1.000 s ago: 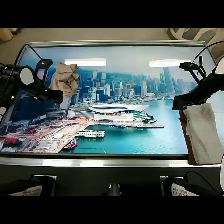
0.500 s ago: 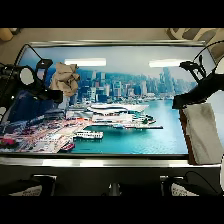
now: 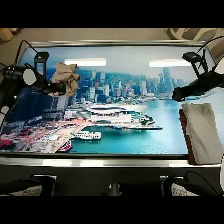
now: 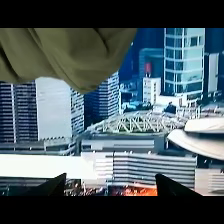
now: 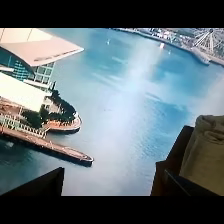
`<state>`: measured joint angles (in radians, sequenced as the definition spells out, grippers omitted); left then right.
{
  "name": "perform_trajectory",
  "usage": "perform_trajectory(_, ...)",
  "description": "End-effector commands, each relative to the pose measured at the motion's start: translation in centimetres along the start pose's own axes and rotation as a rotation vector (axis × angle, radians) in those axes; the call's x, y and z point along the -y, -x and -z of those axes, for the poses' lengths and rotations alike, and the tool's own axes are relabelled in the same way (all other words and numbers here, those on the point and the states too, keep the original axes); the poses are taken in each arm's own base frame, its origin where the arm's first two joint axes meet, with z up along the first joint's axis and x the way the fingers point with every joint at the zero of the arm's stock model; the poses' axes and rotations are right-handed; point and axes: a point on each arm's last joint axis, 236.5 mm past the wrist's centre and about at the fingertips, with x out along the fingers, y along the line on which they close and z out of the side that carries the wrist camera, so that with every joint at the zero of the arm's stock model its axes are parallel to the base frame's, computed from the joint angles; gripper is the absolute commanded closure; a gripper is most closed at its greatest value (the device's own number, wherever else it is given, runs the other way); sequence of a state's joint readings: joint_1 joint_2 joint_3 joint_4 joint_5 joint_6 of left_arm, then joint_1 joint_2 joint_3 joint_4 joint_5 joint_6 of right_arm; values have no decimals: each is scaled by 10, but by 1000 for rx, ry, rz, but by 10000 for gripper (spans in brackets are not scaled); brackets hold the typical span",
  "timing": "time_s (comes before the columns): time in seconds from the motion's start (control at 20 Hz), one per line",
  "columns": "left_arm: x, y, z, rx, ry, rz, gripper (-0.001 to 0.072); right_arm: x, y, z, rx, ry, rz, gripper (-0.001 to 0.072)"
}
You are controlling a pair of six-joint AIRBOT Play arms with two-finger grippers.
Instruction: Fold the shirts.
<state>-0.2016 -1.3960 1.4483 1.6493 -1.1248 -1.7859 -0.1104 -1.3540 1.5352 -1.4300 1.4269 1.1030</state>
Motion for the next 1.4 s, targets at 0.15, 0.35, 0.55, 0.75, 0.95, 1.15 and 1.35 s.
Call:
perform_trajectory(0.15,1,-7,-111,450,161,101,168,39,4,-48,198,19,165,23)
perform_trajectory(0.35,-50,-88,-83,211,382,53,156,44,-15,-53,188,65,163,19)
perform_trajectory(0.55,-50,-150,-56,11,409,117,1,17,-50,-28,54,32,10,18)
perform_trajectory(0.75,-49,-189,-27,-85,419,102,-13,-7,-63,-17,-4,43,-109,31)
perform_trajectory(0.95,-42,-159,-60,4,381,156,681,-2,-61,-29,47,91,-83,32)
perform_trajectory(1.15,27,20,-162,409,-89,226,683,38,18,-83,296,189,176,32)
perform_trajectory(1.35,110,275,-175,888,-232,379,682,38,198,-123,694,225,435,32)
